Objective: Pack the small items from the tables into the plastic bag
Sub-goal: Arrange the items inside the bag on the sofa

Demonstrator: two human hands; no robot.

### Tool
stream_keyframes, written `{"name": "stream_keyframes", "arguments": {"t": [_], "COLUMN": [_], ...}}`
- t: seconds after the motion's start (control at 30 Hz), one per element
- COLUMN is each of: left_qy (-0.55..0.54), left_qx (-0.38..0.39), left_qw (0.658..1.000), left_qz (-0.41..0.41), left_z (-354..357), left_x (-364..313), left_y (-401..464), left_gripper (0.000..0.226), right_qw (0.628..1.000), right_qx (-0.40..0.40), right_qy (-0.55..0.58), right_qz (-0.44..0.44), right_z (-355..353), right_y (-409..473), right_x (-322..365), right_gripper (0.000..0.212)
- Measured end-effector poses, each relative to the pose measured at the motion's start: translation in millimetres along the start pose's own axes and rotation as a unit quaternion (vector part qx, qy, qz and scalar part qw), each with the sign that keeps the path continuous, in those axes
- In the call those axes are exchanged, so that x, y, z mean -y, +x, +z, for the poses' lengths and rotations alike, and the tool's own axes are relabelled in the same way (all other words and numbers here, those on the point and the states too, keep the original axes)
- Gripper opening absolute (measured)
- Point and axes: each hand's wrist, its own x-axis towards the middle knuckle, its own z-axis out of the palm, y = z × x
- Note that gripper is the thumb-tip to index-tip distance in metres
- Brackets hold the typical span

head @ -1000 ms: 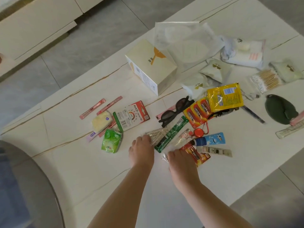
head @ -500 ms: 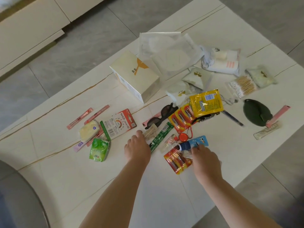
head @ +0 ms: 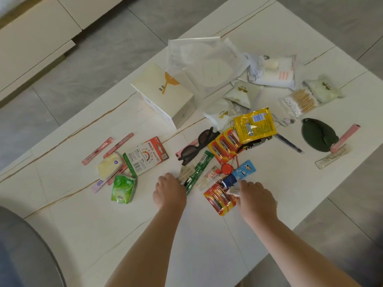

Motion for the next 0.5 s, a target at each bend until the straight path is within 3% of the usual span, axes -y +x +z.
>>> {"name": "stream_keyframes", "arguments": {"t": [0.13,0.27,0.4,0.5], "left_qy": [-0.024,0.026,-0.005,-0.029], "left_qx": [0.007,0.004,0.039,0.088], "left_qw": [1.000,0.995,0.988,0.980], "left_qz": [0.006,0.099,0.149,0.178], "left_z": [-14.0,-31.3,-47.8,-59.2], "left_x": [-5.4,-17.6,-39.4,-58.7], "left_y": [-21.8,-53.6,-87.7,-114.5], "left_gripper": [0.010,0.023,0.029,0.027], "right_qw": [0.989,0.939,0.805,0.746], "right_qx": [0.042,0.122,0.143,0.094], "right_qy": [0.132,0.313,0.557,0.635], "right_qz": [0.045,0.081,0.148,0.178], "right_z": [-14.6,-38.0,-70.0,-89.0], "right_y": [-11.3,-27.4,-61.8,-87.4], "right_x": [3.6,-1.4,-19.2,-35.5], "right_gripper": [0.024,0.019,0.009,0.007]}}
